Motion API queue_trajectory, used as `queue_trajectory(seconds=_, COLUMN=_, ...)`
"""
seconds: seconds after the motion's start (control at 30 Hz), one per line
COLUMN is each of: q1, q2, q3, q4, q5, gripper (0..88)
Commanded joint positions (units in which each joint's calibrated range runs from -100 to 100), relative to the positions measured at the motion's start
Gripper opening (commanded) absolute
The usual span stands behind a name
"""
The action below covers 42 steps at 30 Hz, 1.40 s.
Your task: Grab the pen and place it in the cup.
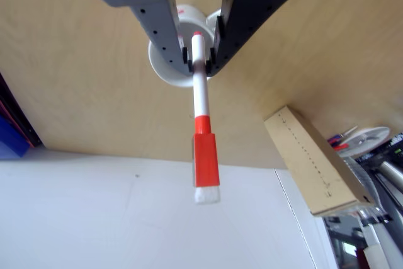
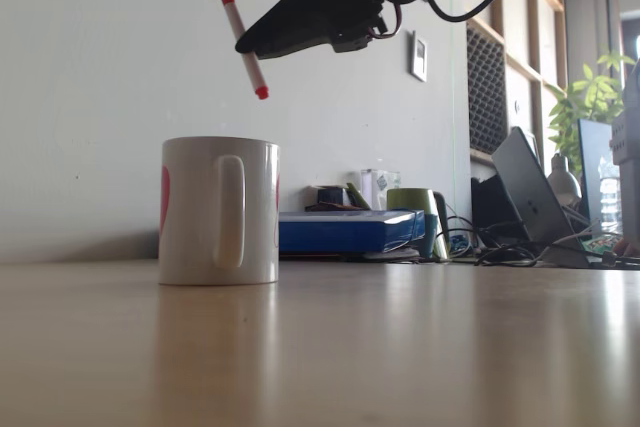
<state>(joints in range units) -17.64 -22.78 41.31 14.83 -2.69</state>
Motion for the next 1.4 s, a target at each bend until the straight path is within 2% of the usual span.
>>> queue_trajectory(seconds=0.0, q1=0.9, q2=1.9, q3=-1.3, q4=-4.6, q5=-0.3, gripper=1.1)
queue_trajectory(seconds=0.4, q1=4.1, q2=9.5, q3=-1.9, q4=-15.6, q5=-0.9, gripper=1.1)
queue_trajectory(seconds=0.9, q1=4.6, q2=9.7, q3=4.7, q4=-25.8, q5=-0.5, gripper=1.1)
queue_trajectory(seconds=1.37, q1=3.9, q2=10.4, q3=8.4, q4=-26.6, q5=-0.4, gripper=1.1)
